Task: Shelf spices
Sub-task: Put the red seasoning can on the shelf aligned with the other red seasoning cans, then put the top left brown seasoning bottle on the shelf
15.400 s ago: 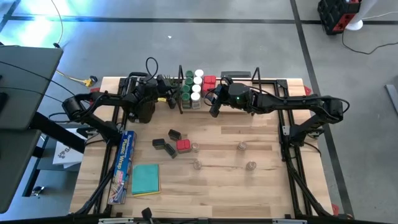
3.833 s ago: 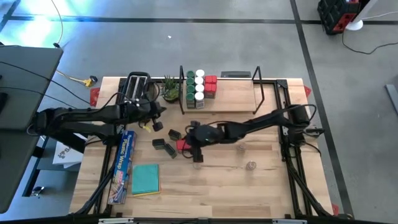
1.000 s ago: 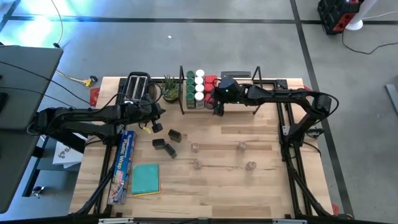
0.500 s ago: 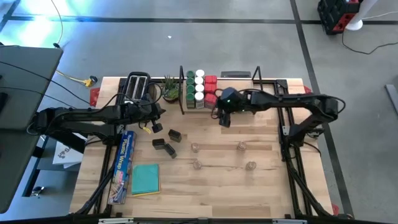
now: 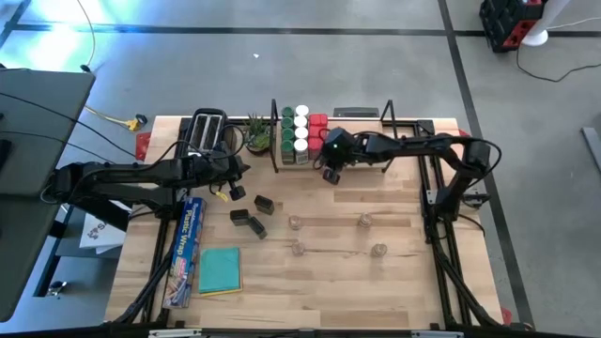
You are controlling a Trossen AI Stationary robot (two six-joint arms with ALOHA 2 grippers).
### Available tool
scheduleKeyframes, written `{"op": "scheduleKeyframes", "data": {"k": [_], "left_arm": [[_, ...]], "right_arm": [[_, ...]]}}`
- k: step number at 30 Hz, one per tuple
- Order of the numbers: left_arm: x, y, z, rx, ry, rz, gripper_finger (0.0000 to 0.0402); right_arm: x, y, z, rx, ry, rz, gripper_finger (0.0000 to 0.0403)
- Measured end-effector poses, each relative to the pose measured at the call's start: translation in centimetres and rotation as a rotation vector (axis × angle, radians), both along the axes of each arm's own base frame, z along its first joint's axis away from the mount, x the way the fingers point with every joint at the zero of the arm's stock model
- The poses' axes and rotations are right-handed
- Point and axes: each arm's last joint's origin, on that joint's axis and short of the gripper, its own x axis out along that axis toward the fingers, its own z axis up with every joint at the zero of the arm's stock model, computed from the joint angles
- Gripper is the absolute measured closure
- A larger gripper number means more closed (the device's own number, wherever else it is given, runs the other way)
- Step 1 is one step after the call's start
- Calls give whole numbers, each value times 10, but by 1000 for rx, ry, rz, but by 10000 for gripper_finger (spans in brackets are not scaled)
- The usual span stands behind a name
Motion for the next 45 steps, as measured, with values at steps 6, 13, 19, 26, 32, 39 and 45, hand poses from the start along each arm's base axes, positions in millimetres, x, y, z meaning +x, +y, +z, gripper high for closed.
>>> {"op": "scheduleKeyframes", "data": {"k": [6,13,19,26,32,39,45], "left_arm": [[0,0,0,-1,0,0,402],[0,0,0,-1,1,-1,402],[0,0,0,-4,-1,1,402],[0,0,0,-9,-3,2,402],[1,-2,0,-41,-17,-17,402],[2,-7,0,-42,-17,-43,402],[2,-8,-1,-42,-13,-51,402]], "right_arm": [[-4,-3,0,21,9,-34,342],[0,14,-1,46,28,-14,342],[3,18,1,26,7,1,342],[14,62,15,-18,-49,101,356],[32,139,30,-26,-247,274,377],[17,189,36,-161,-196,307,370],[-24,190,58,-101,-74,168,298]]}}
